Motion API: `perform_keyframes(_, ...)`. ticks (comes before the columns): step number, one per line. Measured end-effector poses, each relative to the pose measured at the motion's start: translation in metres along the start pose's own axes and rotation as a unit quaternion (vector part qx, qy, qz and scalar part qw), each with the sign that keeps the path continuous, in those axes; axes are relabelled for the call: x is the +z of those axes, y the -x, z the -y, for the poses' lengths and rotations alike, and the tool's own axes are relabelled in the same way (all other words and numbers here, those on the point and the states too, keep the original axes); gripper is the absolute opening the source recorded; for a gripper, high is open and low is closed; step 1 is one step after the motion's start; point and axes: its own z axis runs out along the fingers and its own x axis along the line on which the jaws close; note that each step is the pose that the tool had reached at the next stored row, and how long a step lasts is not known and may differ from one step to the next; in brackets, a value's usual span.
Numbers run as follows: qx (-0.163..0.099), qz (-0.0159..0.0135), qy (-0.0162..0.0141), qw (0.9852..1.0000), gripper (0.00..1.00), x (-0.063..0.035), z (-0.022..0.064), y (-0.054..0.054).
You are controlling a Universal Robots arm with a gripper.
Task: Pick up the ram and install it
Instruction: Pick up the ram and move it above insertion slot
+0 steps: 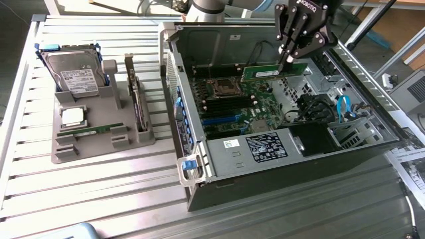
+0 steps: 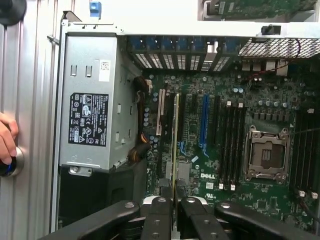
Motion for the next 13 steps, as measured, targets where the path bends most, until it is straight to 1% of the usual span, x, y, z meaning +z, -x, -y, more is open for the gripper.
perform_keyframes(6, 0.0, -0.0016, 0.0001, 1.0, 0.14, -0.0003, 0.0116, -0.001)
perform_keyframes(13, 0.0, -0.0032, 0.0003, 1.0, 0.14, -0.0007, 0.0231, -0.002)
